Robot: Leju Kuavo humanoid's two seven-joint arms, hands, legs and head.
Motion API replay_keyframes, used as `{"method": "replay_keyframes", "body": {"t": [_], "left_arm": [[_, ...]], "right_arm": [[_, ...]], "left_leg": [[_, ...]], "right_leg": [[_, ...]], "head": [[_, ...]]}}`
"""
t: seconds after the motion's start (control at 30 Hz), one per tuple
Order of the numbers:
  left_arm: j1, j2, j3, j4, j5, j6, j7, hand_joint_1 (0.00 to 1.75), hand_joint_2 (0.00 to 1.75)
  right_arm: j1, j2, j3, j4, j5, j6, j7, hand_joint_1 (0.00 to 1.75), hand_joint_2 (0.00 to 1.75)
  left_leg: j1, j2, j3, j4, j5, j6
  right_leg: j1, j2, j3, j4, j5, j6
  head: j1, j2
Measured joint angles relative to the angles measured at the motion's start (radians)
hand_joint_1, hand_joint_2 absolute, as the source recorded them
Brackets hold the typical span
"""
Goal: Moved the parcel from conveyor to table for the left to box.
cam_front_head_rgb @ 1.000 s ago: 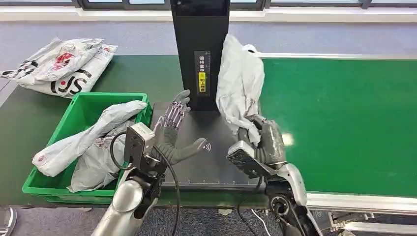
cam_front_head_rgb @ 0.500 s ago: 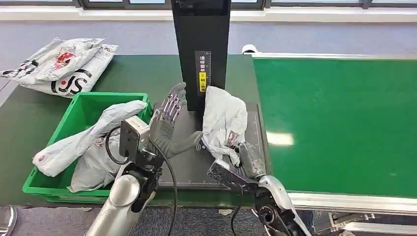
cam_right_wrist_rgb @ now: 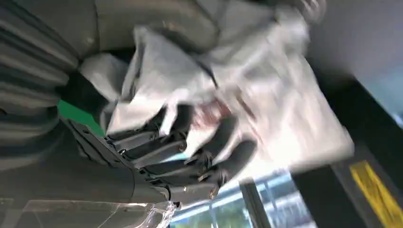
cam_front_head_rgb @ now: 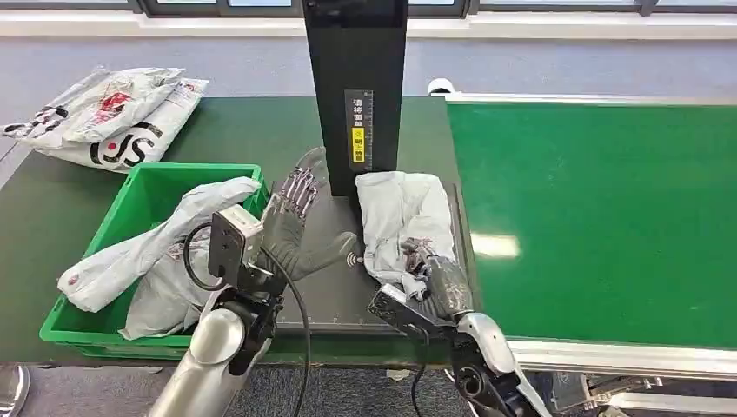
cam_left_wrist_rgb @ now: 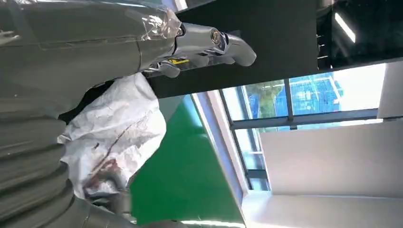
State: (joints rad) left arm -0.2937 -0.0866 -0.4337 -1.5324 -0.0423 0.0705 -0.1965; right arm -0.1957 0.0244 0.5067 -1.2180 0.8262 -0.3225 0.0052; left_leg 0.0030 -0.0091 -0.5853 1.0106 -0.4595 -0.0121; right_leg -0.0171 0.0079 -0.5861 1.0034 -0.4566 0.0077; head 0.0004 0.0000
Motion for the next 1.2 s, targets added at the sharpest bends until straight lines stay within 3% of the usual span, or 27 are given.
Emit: {"method": "replay_keyframes", "body": {"t": [0.1, 0.2, 0.27, 0.9, 1.03, 1.2], "left_arm": [[0.013, 0.003, 0.0, -0.008, -0.004, 0.014, -0.002, 0.0, 1.75], [0.02, 0.008, 0.0, -0.008, -0.008, 0.025, -0.013, 0.0, 1.75], [0.023, 0.009, 0.0, -0.008, -0.009, 0.03, -0.02, 0.0, 1.75], [0.033, 0.016, 0.0, -0.008, -0.043, 0.065, -0.033, 0.0, 1.75], [0.031, 0.017, 0.002, -0.006, -0.131, 0.124, -0.034, 0.0, 1.75], [-0.002, 0.023, 0.002, 0.027, -0.485, 0.28, 0.02, 0.0, 1.75]], "right_arm": [[0.017, 0.0, -0.037, -0.057, -0.21, -0.076, -0.143, 0.0, 1.75], [0.042, 0.0, -0.096, -0.165, -0.458, -0.096, -0.286, 0.0, 1.75], [0.058, 0.0, -0.131, -0.239, -0.541, -0.097, -0.336, 0.0, 1.75], [0.112, 0.0, -0.19, -0.439, -0.645, -0.122, -0.409, 0.0, 1.75], [0.115, 0.006, -0.221, -0.583, -0.699, -0.155, -0.439, 0.0, 1.75], [0.122, 0.008, -0.241, -0.627, -0.721, -0.184, -0.455, 0.0, 1.75]], "left_leg": [[0.0, -0.001, 0.0, 0.0, 0.0, 0.0], [0.0, -0.001, 0.0, 0.0, 0.0, 0.0], [0.0, -0.001, 0.0, 0.0, 0.0, 0.0], [0.0, 0.0, 0.0, 0.0, 0.0, 0.0], [0.0, 0.0, 0.0, 0.0, 0.0, 0.0], [0.0, 0.0, 0.0, 0.0, 0.0, 0.0]], "right_leg": [[0.0, -0.001, 0.0, 0.0, 0.0, 0.0], [0.0, -0.001, 0.0, 0.0, 0.0, 0.0], [0.0, -0.001, 0.0, 0.0, 0.0, 0.0], [0.0, -0.001, 0.0, 0.0, 0.0, 0.0], [0.0, 0.0, 0.0, 0.0, 0.0, 0.0], [0.0, -0.001, 0.0, 0.0, 0.0, 0.0]], "head": [[0.0, 0.0], [0.0, 0.0], [0.0, 0.0], [0.0, 0.0], [0.0, 0.0], [0.0, 0.0]]}}
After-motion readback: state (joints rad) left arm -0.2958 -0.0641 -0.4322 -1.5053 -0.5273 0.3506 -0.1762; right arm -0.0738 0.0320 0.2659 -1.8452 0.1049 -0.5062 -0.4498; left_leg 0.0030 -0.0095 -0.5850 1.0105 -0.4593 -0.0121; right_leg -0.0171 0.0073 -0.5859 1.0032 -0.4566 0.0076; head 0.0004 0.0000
